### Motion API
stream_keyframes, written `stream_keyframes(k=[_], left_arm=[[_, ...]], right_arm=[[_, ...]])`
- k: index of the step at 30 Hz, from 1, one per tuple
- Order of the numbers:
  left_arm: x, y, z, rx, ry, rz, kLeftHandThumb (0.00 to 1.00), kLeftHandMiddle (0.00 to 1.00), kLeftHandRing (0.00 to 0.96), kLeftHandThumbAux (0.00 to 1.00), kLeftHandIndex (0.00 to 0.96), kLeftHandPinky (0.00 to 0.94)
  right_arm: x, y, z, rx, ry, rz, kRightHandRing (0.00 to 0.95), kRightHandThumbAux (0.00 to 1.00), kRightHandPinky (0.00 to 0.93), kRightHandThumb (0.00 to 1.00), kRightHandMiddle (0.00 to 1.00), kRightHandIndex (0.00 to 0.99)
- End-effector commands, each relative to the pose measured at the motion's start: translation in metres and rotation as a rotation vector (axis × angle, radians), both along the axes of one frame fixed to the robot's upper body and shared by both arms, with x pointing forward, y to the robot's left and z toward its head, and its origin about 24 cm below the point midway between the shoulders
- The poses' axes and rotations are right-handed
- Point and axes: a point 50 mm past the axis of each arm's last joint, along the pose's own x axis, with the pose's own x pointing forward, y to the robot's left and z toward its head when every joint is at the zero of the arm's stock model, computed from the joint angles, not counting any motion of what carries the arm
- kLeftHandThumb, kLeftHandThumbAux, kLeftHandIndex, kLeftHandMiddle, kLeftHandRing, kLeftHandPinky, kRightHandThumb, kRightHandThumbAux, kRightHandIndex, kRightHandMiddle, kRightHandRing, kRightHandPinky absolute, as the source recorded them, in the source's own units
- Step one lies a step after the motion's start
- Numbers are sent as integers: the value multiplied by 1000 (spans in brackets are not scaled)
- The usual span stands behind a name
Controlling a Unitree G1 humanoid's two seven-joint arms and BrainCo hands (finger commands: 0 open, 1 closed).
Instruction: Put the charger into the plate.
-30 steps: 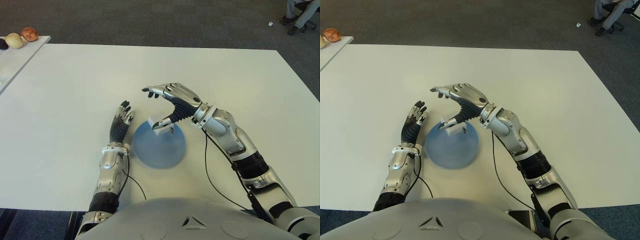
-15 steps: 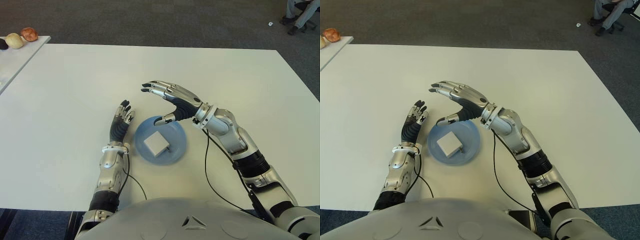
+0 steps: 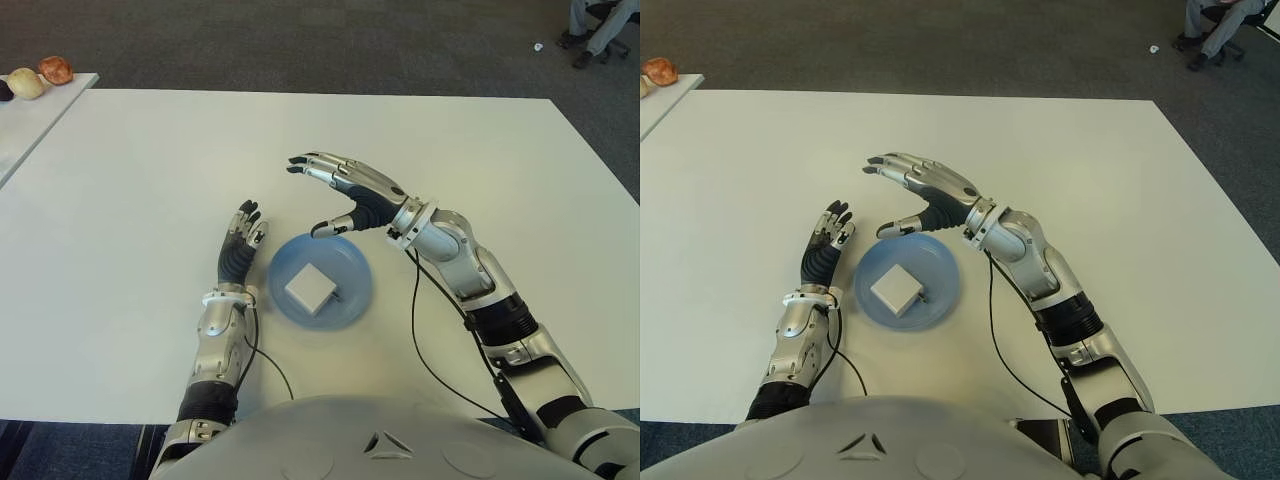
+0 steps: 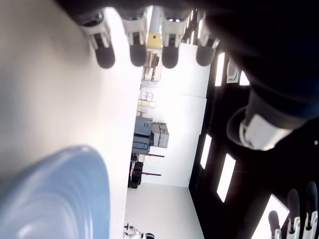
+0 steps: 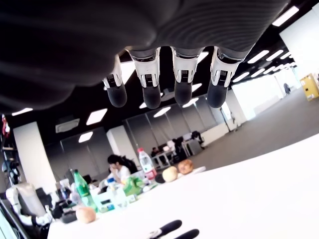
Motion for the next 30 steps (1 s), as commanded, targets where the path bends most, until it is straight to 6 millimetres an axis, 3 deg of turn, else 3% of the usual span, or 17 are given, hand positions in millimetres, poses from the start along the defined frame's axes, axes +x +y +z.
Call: stream_keyframes(k=[1, 10, 16, 23, 30], left_arm=[[-24, 1, -32, 1, 194, -23, 0, 82, 64, 558, 47, 54], [-23, 0, -33, 29, 208, -27, 0, 98, 67, 560, 59, 55], [-22, 0, -33, 29, 211, -20, 0, 103, 70, 571, 69, 56], [-23, 0, -34, 30, 212, -21, 0, 108, 76, 574, 72, 60], [-23, 2, -34, 34, 216, -23, 0, 101, 65, 572, 72, 39]], right_arm=[[15, 3, 7, 51, 24, -43, 0, 110, 0, 316, 0, 0], [37, 5, 10, 285, 130, -234, 0, 230, 0, 179, 0, 0], [39, -15, 5, 483, 171, -352, 0, 354, 0, 141, 0, 0], [24, -31, -18, 765, 290, -535, 0, 512, 0, 111, 0, 0], [16, -20, -48, 926, 444, -573, 5, 607, 15, 99, 27, 19]])
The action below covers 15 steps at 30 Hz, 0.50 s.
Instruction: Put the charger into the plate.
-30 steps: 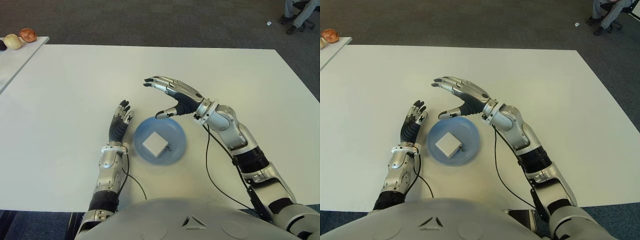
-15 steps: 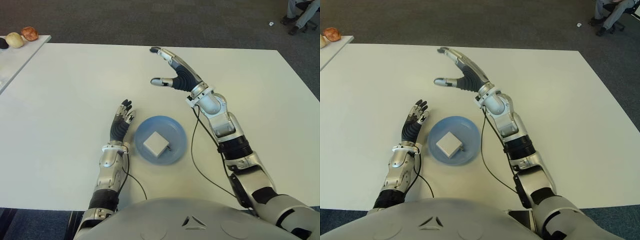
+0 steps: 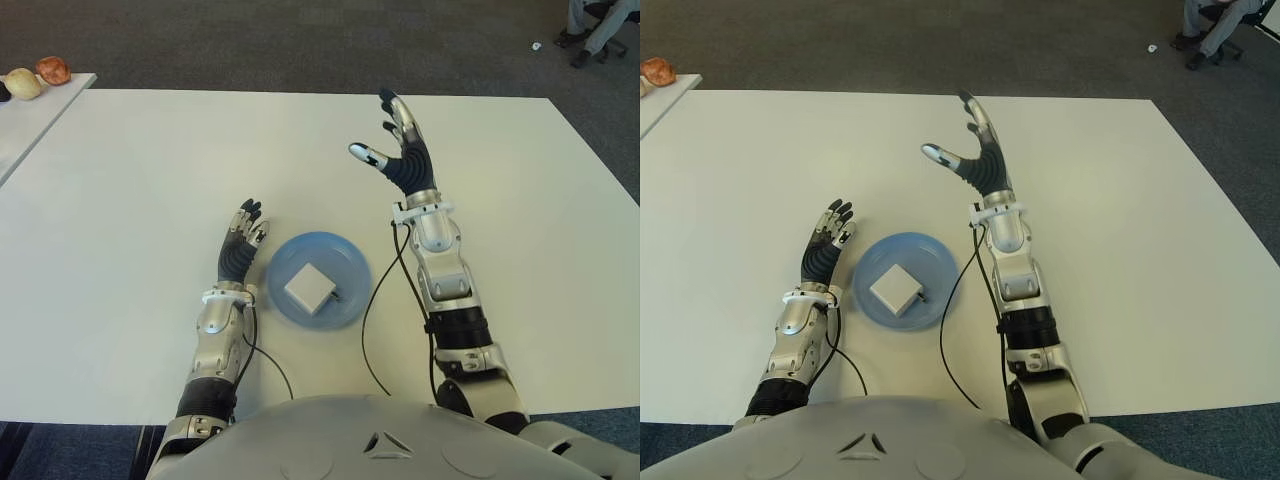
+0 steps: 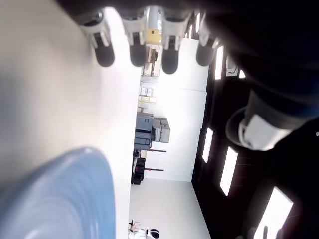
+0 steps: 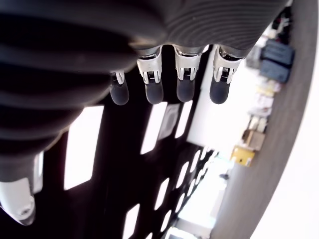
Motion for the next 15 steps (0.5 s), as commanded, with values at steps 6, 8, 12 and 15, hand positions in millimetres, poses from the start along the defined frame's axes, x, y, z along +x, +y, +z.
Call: stream_keyframes(k=[6, 8, 12, 15], left_arm=[[-25, 1, -34, -8, 216, 8, 0, 92, 58, 571, 61, 41], [-25, 1, -34, -9, 215, 8, 0, 91, 57, 569, 59, 41], [-26, 1, -33, -7, 212, 8, 0, 90, 56, 567, 55, 40], [-26, 2, -33, -7, 212, 11, 0, 92, 57, 568, 55, 43]], right_arm=[[-9, 21, -29, 168, 84, 44, 34, 658, 37, 105, 59, 43], [-13, 22, -35, 171, 91, 51, 43, 666, 41, 101, 68, 48], [-20, 24, -47, 175, 115, 58, 49, 669, 41, 78, 75, 49], [-24, 22, -57, 179, 145, 56, 54, 671, 52, 54, 78, 48]])
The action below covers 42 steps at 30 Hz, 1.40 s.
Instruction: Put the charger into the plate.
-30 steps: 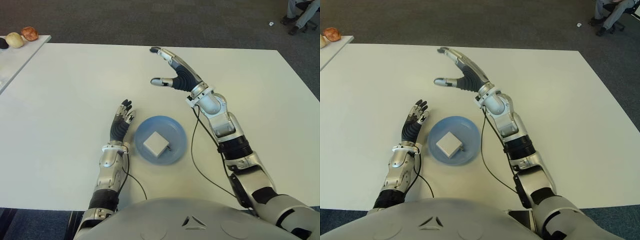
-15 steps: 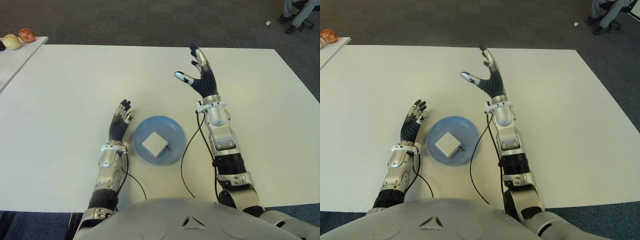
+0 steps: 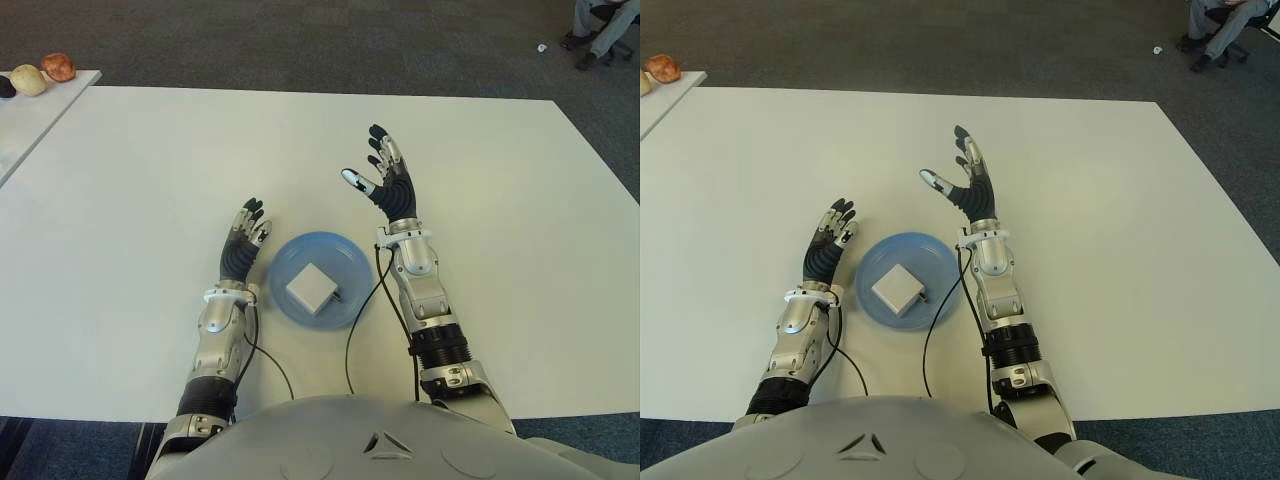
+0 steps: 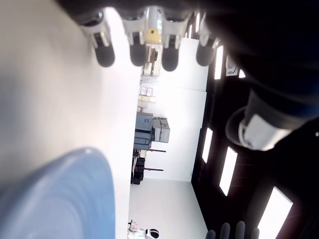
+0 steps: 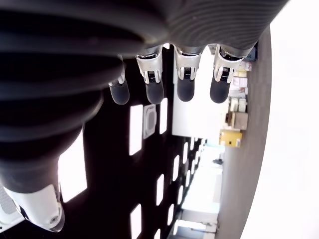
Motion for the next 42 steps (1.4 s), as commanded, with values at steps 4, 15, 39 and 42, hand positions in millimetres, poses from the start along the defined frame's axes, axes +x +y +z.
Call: stream_keyframes(k=[4, 15, 39, 42], left_arm=[[-28, 3, -34, -6, 218, 16, 0, 93, 59, 570, 56, 46], [-28, 6, -34, -3, 217, 9, 0, 87, 51, 568, 55, 33], [-28, 10, -35, 2, 221, 9, 0, 90, 57, 564, 47, 45], [-28, 11, -35, 3, 220, 9, 0, 88, 55, 565, 48, 40]], right_arm=[[-14, 5, -32, 64, 119, 3, 59, 676, 66, 37, 79, 47], [-24, -4, -49, 34, 204, 19, 56, 665, 52, 4, 68, 35], [-21, -31, -100, -198, 346, 0, 52, 564, 0, 3, 92, 40], [-20, -33, -102, -202, 349, -9, 48, 572, 0, 0, 87, 37]])
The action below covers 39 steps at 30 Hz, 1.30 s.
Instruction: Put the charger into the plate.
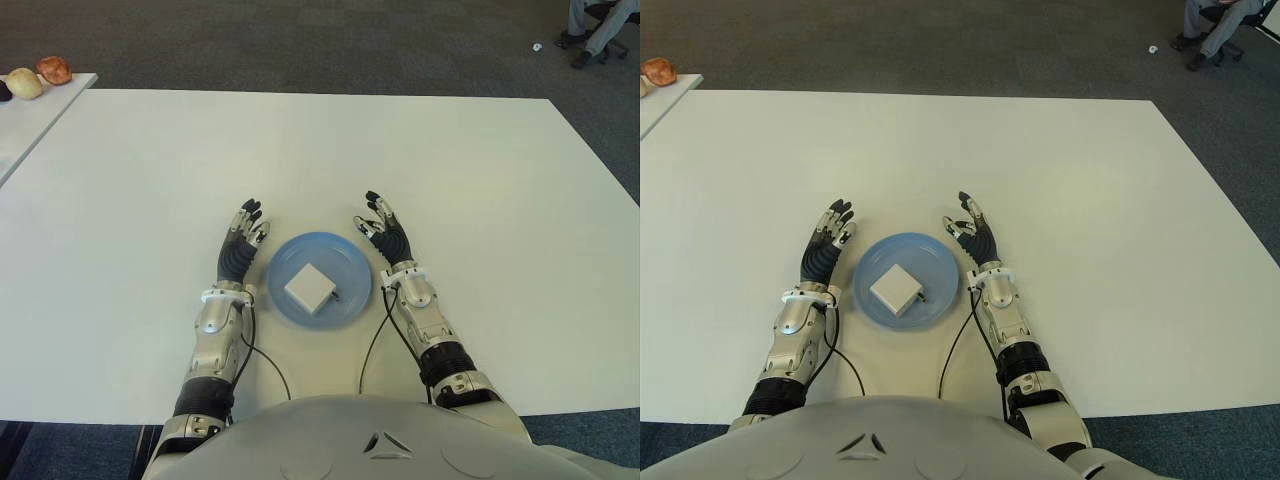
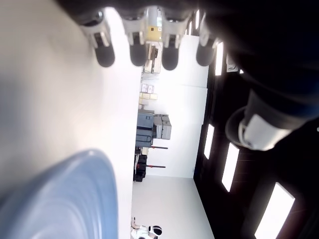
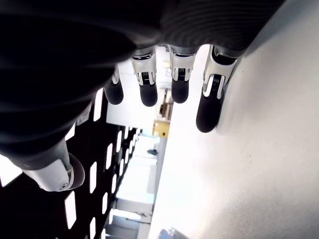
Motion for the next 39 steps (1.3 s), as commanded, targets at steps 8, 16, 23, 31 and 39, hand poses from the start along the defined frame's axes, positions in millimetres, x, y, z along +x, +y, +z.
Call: stream_keyframes(k=[8, 16, 23, 31, 39], left_arm=[[-27, 6, -34, -10, 216, 16, 0, 87, 51, 563, 53, 34], [-28, 7, -34, -10, 218, 17, 0, 86, 48, 565, 60, 27], [-28, 8, -34, -17, 218, 19, 0, 90, 53, 570, 63, 41], [-28, 9, -35, -17, 216, 17, 0, 90, 55, 574, 67, 42], [-28, 9, -35, -16, 217, 15, 0, 81, 45, 572, 59, 27]], right_arm=[[-2, -10, -18, 9, 80, -55, 39, 608, 1, 6, 79, 34], [0, -12, -19, 80, 99, -96, 39, 618, 16, 11, 83, 35], [0, -12, -21, 100, 114, -108, 37, 606, 14, 0, 78, 26], [-1, -12, -23, 130, 121, -117, 42, 603, 29, 0, 80, 21], [0, -12, -23, 178, 113, -140, 48, 619, 49, 0, 85, 25]])
